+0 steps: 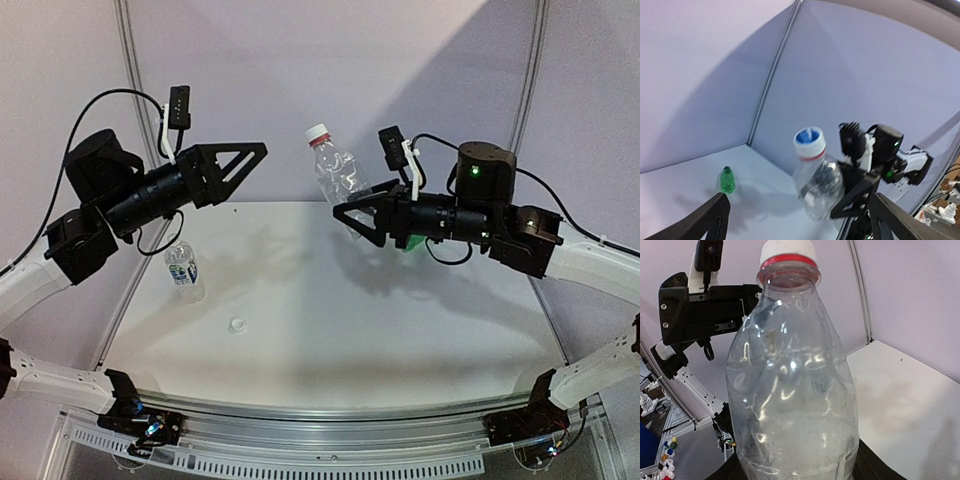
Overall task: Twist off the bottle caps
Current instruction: Unscrew the bottle cap from the plastic bottle.
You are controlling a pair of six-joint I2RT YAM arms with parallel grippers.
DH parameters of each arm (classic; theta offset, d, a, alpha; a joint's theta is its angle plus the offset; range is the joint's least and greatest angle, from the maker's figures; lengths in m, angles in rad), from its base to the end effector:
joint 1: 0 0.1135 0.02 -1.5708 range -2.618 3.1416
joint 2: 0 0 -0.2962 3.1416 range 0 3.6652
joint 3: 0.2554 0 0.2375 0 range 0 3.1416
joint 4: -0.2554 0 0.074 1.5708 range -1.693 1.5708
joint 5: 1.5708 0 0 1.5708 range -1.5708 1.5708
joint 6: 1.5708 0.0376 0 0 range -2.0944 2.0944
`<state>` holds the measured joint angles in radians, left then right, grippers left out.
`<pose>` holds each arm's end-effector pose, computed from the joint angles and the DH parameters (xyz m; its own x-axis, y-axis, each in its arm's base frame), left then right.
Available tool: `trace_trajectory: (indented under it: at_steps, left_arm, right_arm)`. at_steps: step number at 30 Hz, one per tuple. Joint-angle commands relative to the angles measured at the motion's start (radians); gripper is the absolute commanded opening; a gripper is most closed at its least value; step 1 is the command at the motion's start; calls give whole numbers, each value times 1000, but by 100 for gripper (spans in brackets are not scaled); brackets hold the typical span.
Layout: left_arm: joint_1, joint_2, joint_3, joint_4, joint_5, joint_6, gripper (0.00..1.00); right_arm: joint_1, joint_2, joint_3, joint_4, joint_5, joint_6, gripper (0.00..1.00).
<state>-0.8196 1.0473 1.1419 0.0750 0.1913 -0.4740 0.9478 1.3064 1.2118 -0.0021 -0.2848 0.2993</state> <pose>0.1342 -0.1542 0.4702 -0.2834 -0.3531 -0.8916 0.8048 0.4180 -0.4213 0.1586 0.2389 0.4268 -0.3318 0.0232 -0.9431 -0.8841 0.3412 0.3194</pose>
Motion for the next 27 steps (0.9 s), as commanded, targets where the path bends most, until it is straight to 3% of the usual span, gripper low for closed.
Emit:
trace_trajectory:
  at_steps: [1,5,12,19,27]
  left_arm:
    - [18,-26,-16,-160,-41,64,99]
    - [38,-27,-15,-182,-22,60,99]
    - [115,25,9,-145,227,-9,99]
    - [170,59,4,-13,355,-119,99]
    - [196,152,39,96,532,-208,91]
  right_arm:
    - [-3,-46,-18,-40,89,30,3]
    - [-3,-59,-33,-40,103,48,0]
    - [-4,-87,-58,-24,30,30,0]
    - [-4,-125,-92,-9,-41,35,0]
    - [-4,-133,-103,21,-122,63,0]
